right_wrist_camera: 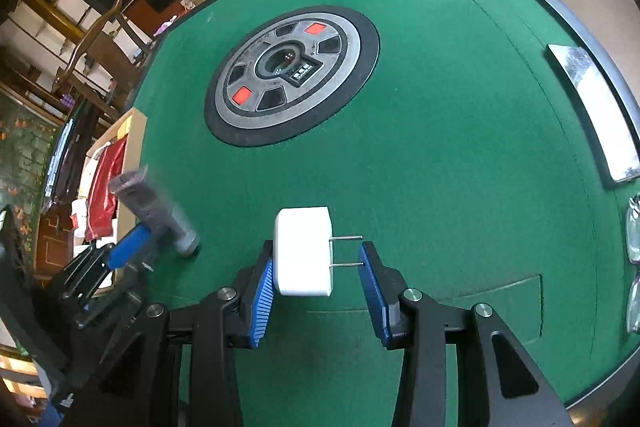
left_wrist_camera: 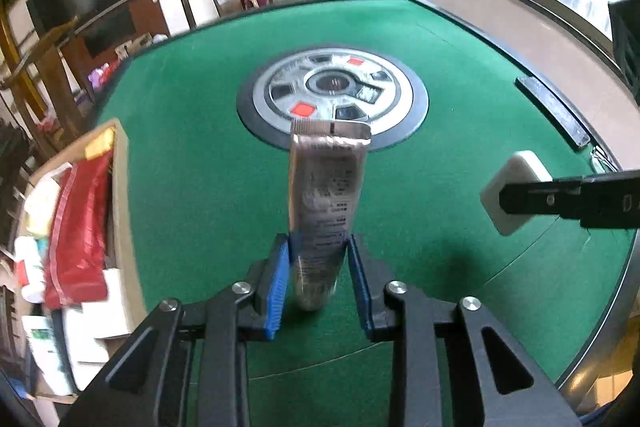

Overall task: Organize objects
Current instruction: 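Carry the tube with the left tool while the right tool carries the plug to the tray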

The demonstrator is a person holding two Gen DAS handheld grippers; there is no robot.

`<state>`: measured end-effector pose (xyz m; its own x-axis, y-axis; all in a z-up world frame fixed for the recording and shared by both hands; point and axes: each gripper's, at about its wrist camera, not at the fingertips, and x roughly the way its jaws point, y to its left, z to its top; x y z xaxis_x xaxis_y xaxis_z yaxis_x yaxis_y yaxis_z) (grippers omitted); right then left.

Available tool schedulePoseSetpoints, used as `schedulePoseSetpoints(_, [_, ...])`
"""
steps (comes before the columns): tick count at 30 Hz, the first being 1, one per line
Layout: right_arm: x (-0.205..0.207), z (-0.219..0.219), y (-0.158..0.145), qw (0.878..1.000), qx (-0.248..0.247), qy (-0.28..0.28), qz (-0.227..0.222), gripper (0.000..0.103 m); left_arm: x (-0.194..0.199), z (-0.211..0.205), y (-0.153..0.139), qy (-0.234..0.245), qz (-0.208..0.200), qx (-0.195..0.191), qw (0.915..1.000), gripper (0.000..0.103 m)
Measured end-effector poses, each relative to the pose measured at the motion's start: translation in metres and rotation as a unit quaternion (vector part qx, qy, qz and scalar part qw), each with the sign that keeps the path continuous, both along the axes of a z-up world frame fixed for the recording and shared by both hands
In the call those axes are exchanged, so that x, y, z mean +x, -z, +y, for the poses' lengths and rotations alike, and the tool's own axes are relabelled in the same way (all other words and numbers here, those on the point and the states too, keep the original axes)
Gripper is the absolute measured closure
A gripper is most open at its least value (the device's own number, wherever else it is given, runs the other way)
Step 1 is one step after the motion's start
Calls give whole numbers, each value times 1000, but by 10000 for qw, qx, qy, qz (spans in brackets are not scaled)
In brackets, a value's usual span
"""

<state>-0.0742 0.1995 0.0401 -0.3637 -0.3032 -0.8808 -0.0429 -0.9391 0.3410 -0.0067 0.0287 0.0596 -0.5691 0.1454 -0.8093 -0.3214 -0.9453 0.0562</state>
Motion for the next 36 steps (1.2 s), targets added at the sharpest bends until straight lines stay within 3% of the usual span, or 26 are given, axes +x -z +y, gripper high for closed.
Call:
schedulePoseSetpoints(2, [1,-2,-3,10000,-14,11,41,59,3,0,-10,27,36,-6,10000,101])
schedulePoseSetpoints(8, [6,-11,4,10000,-36,-42,75,59,5,-1,-16,98,208,-148,9996,101])
schedulePoseSetpoints(11, [8,-6,7,9999,-99,30,-8,59,3,-5,-9,83,-64,-87,9999,100])
schedulePoseSetpoints(13, [9,-3,6,9999,-106,94,28,59,-1,-13,-9,24,-188,71,9998,91])
schedulePoseSetpoints(15, [10,-2,7,9998,-146,110,56,59,-11,-26,-7,-107,-460,347,9983,68])
schedulePoseSetpoints(18, [9,0,11,9999,-104,-2,27,59,-24,-46,2,-385,-865,808,9922,67])
schedulePoseSetpoints(21, [3,7,10,9999,-172,4,13,59,-41,-59,12,-780,-1472,1697,9713,66])
schedulePoseSetpoints(23, [-3,10,7,9998,-162,-39,71,59,-50,-57,15,-1016,-1640,1915,9623,63])
schedulePoseSetpoints(26, [-9,13,4,9998,-118,-178,56,59,-67,-41,18,-1243,-1710,1895,9589,57])
schedulePoseSetpoints(34, [-13,27,-1,9990,35,-430,115,59,-106,-10,43,-1959,-1743,983,9600,56])
schedulePoseSetpoints(35, [-12,30,1,9990,54,-434,102,59,-106,-6,42,-1911,-1573,867,9650,71])
schedulePoseSetpoints(36, [-12,31,2,9990,56,-444,81,59,-106,-2,46,-1825,-1531,787,9680,74])
